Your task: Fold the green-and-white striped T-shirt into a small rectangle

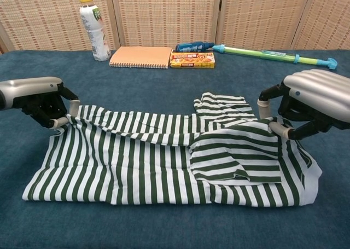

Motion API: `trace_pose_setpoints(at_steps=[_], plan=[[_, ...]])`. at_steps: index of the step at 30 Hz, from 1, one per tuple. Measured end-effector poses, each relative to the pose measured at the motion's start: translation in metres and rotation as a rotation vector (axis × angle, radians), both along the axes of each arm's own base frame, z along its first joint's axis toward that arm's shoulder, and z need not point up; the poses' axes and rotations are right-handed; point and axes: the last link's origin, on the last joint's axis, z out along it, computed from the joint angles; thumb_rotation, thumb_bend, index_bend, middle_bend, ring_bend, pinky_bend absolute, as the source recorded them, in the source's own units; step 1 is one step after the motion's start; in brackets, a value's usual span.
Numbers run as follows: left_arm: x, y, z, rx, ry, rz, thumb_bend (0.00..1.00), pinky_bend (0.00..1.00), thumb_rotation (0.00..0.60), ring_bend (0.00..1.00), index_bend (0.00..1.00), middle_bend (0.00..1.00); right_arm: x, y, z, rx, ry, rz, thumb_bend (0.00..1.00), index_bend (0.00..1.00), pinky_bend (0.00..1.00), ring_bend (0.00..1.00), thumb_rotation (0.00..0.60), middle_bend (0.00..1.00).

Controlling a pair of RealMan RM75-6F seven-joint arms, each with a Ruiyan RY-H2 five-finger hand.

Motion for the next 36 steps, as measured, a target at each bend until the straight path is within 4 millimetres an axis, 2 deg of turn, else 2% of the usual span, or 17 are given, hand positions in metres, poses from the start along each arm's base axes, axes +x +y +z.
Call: trace_pose_setpoints(at_steps=[21, 36], plan=[[0.001, 0.037, -0.016, 0.038, 0.098, 0.035, 0.55, 0.98, 0.600, 0.87, 0.62, 0.92, 0.002, -0.020, -0.013, -0.039, 0.024, -0.041, 0.58, 0.75, 1.00, 1.00, 0.600, 1.00], [0.002, 0.048, -0.025, 0.056, 0.141, 0.051, 0.55, 0.97, 0.600, 0.86, 0.60, 0.92, -0.001, -0.026, -0.019, -0.041, 0.034, -0.063, 0.58, 0.75, 1.00, 1.00, 0.600, 1.00]])
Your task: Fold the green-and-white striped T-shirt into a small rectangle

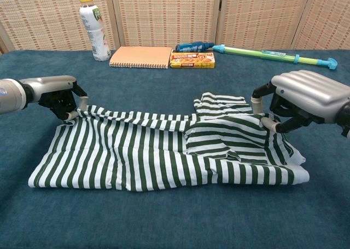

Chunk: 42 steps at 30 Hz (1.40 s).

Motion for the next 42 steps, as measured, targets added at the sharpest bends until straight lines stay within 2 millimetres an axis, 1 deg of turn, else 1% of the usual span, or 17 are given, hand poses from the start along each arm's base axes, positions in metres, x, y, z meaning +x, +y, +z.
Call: trace_pose_setpoints(at_steps=[8, 12, 15, 18, 20, 23, 24, 26, 33, 42], plan=[[0.000, 0.003, -0.002, 0.015, 0.008, 0.002, 0.54, 0.97, 0.600, 0.86, 0.54, 0.91, 0.000, -0.001, -0.003, -0.001, 0.003, -0.003, 0.58, 0.75, 1.00, 1.00, 0.600, 1.00], [0.001, 0.005, -0.005, 0.025, 0.015, -0.007, 0.54, 0.97, 0.600, 0.85, 0.53, 0.91, 0.001, -0.001, -0.004, -0.002, 0.004, -0.004, 0.58, 0.75, 1.00, 1.00, 0.600, 1.00], [0.002, 0.007, -0.006, 0.037, 0.019, -0.012, 0.52, 0.97, 0.600, 0.85, 0.48, 0.91, 0.001, -0.002, -0.004, -0.003, 0.004, -0.006, 0.58, 0.75, 1.00, 1.00, 0.600, 1.00], [0.002, 0.008, -0.007, 0.056, 0.024, -0.018, 0.43, 0.97, 0.600, 0.85, 0.33, 0.90, 0.001, -0.002, -0.005, -0.005, 0.004, -0.009, 0.58, 0.75, 1.00, 1.00, 0.600, 1.00], [0.002, 0.008, -0.008, 0.068, 0.022, -0.018, 0.37, 0.97, 0.600, 0.85, 0.19, 0.89, 0.001, -0.003, -0.005, -0.007, 0.005, -0.010, 0.58, 0.75, 1.00, 1.00, 0.600, 1.00], [0.002, 0.009, -0.006, 0.088, 0.015, -0.014, 0.33, 0.97, 0.600, 0.85, 0.04, 0.89, 0.001, -0.005, -0.006, -0.011, 0.007, -0.016, 0.58, 0.75, 1.00, 1.00, 0.600, 1.00], [0.001, 0.008, -0.004, 0.097, 0.009, -0.011, 0.33, 0.97, 0.600, 0.85, 0.02, 0.89, 0.001, -0.005, -0.006, -0.012, 0.008, -0.017, 0.58, 0.75, 1.00, 1.00, 0.600, 1.00], [0.001, 0.008, -0.002, 0.111, -0.003, -0.007, 0.33, 0.96, 0.600, 0.85, 0.00, 0.89, 0.001, -0.006, -0.006, -0.016, 0.008, -0.019, 0.58, 0.75, 1.00, 1.00, 0.600, 1.00], [-0.004, 0.002, 0.011, 0.150, -0.046, 0.000, 0.33, 0.96, 0.600, 0.84, 0.00, 0.88, -0.001, -0.010, -0.007, -0.029, 0.005, -0.031, 0.58, 0.75, 1.00, 1.00, 0.600, 1.00], [-0.011, -0.006, 0.020, 0.166, -0.073, 0.000, 0.33, 0.96, 0.600, 0.84, 0.00, 0.88, -0.006, -0.020, -0.007, -0.046, 0.007, -0.055, 0.58, 0.75, 1.00, 1.00, 0.600, 1.00]])
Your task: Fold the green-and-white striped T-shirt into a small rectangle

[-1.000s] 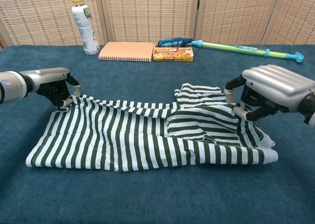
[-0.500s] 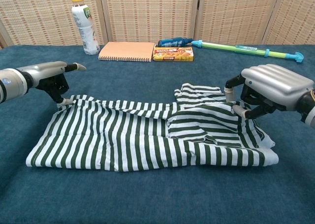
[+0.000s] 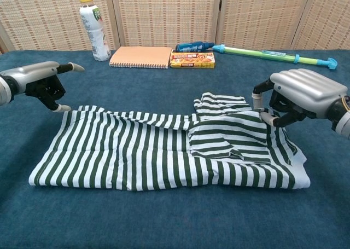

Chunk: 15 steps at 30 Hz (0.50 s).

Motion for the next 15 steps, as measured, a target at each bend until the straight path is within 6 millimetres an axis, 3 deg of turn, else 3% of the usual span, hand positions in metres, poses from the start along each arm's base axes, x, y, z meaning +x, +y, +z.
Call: trace_pose_setpoints(at_steps=[15], plan=[[-0.008, -0.007, 0.005, 0.000, -0.008, 0.010, 0.33, 0.96, 0.600, 0.84, 0.00, 0.88, -0.006, -0.013, -0.003, -0.011, 0.006, -0.045, 0.57, 0.75, 1.00, 1.00, 0.600, 1.00]])
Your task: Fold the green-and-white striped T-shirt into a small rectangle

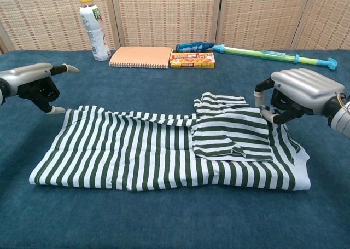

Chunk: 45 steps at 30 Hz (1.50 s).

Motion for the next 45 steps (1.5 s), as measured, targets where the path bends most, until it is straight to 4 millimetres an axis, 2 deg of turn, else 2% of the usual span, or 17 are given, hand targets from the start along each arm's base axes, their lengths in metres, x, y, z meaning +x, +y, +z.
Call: trace_pose_setpoints(at_steps=[4, 6, 7, 9, 13, 15, 20, 24, 28, 36, 39, 45], plan=[[-0.001, -0.001, 0.000, 0.001, -0.001, 0.003, 0.33, 0.96, 0.600, 0.84, 0.00, 0.88, -0.002, -0.004, -0.001, 0.001, 0.006, -0.014, 0.55, 0.74, 1.00, 1.00, 0.600, 1.00], [-0.002, -0.001, 0.001, 0.001, -0.001, 0.004, 0.33, 0.96, 0.600, 0.84, 0.00, 0.88, -0.003, -0.006, -0.002, 0.003, 0.006, -0.020, 0.54, 0.71, 1.00, 1.00, 0.600, 1.00], [-0.002, -0.001, 0.001, 0.001, -0.002, 0.005, 0.33, 0.96, 0.600, 0.84, 0.00, 0.88, -0.003, -0.006, -0.002, 0.004, 0.007, -0.022, 0.52, 0.68, 1.00, 1.00, 0.600, 1.00], [-0.003, -0.002, 0.001, 0.003, -0.004, 0.007, 0.33, 0.96, 0.600, 0.84, 0.00, 0.88, -0.004, -0.007, -0.002, 0.011, 0.008, -0.031, 0.44, 0.54, 1.00, 1.00, 0.600, 0.98], [-0.004, -0.003, 0.003, 0.007, -0.004, 0.008, 0.33, 0.96, 0.600, 0.84, 0.00, 0.88, -0.003, -0.010, 0.000, 0.018, 0.004, -0.051, 0.19, 0.28, 1.00, 1.00, 0.600, 0.97], [-0.004, -0.003, 0.005, 0.011, -0.005, 0.009, 0.33, 0.96, 0.600, 0.84, 0.00, 0.88, -0.003, -0.012, 0.003, 0.012, -0.002, -0.058, 0.13, 0.21, 1.00, 1.00, 0.600, 0.97], [-0.005, -0.004, 0.007, 0.011, 0.000, 0.004, 0.33, 0.96, 0.600, 0.84, 0.00, 0.88, -0.005, -0.017, 0.012, -0.009, -0.002, -0.070, 0.08, 0.13, 1.00, 1.00, 0.600, 0.96], [-0.005, -0.007, 0.009, 0.016, -0.008, 0.003, 0.33, 0.96, 0.600, 0.84, 0.00, 0.88, -0.004, -0.017, 0.019, -0.017, -0.017, -0.070, 0.08, 0.14, 1.00, 1.00, 0.600, 0.96], [-0.005, -0.008, 0.012, 0.021, -0.006, -0.001, 0.33, 0.96, 0.600, 0.84, 0.00, 0.88, 0.000, -0.006, 0.024, 0.000, -0.038, -0.027, 0.13, 0.26, 1.00, 1.00, 0.600, 0.96], [-0.005, -0.013, 0.014, 0.017, 0.000, -0.008, 0.33, 0.96, 0.600, 0.84, 0.00, 0.88, -0.012, 0.038, 0.028, 0.109, 0.010, 0.057, 0.21, 0.40, 1.00, 1.00, 0.600, 0.97], [-0.005, -0.014, 0.013, 0.014, 0.002, -0.008, 0.33, 0.96, 0.600, 0.84, 0.00, 0.88, -0.020, 0.051, 0.028, 0.146, 0.030, 0.064, 0.23, 0.42, 1.00, 1.00, 0.600, 0.97], [-0.004, -0.015, 0.012, 0.011, 0.002, -0.010, 0.33, 0.96, 0.600, 0.84, 0.00, 0.88, -0.025, 0.058, 0.019, 0.180, 0.048, 0.065, 0.25, 0.43, 1.00, 1.00, 0.600, 0.97]])
